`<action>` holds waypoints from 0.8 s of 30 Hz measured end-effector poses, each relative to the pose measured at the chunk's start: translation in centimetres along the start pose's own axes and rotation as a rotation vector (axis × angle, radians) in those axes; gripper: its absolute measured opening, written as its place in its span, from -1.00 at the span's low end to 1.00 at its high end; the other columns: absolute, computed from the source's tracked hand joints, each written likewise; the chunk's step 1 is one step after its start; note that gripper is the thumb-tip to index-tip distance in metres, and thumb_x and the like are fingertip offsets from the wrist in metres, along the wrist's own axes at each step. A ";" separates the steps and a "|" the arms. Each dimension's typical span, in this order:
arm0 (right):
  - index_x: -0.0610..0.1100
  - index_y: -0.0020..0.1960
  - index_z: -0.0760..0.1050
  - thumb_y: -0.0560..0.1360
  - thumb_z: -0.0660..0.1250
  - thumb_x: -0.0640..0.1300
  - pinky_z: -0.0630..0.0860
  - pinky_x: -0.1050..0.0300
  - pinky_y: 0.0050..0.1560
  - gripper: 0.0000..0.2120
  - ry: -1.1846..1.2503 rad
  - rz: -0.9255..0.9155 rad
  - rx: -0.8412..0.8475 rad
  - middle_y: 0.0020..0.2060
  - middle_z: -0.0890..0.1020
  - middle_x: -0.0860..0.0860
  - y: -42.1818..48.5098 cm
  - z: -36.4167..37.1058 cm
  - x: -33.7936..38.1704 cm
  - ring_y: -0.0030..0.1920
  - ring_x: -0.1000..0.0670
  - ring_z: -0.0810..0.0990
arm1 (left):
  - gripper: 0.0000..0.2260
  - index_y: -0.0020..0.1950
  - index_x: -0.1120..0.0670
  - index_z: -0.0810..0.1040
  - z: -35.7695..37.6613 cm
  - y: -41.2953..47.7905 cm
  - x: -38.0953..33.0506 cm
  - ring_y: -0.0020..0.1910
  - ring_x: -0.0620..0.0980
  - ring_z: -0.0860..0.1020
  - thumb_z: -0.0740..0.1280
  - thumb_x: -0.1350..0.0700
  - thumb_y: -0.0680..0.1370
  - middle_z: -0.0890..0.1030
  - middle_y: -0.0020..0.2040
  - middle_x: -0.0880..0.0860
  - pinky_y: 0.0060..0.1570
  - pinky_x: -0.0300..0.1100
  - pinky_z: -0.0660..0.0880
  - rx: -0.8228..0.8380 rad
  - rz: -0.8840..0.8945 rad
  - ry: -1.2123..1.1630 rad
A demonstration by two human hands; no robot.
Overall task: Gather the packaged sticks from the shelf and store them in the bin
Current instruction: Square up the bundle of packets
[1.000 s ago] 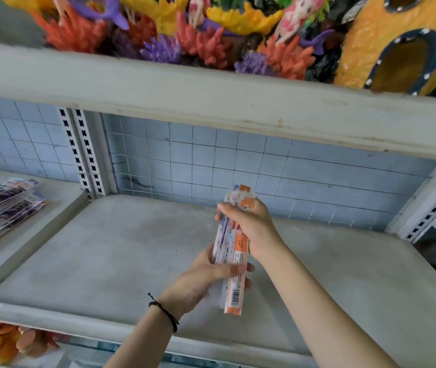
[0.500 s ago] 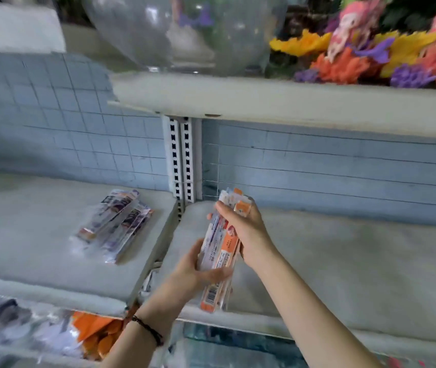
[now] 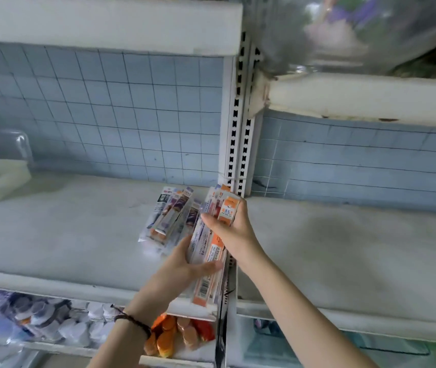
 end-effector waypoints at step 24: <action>0.02 0.13 0.46 0.34 0.50 0.09 0.43 0.49 -0.15 -0.57 -0.541 -0.035 -0.077 -0.08 0.63 0.15 13.0 10.4 -3.6 -0.13 0.30 0.56 | -0.20 0.51 -0.10 0.08 -14.3 10.9 1.6 0.32 -0.02 0.16 0.31 -0.31 0.37 0.28 0.38 -0.05 0.35 -0.02 0.17 -0.138 0.011 0.764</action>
Point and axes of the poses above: each hand's wrist, its own y-axis towards the middle knuckle, its own z-axis out of the palm, x = y × z, the point moved 6 cm from there along y, towards the middle knuckle
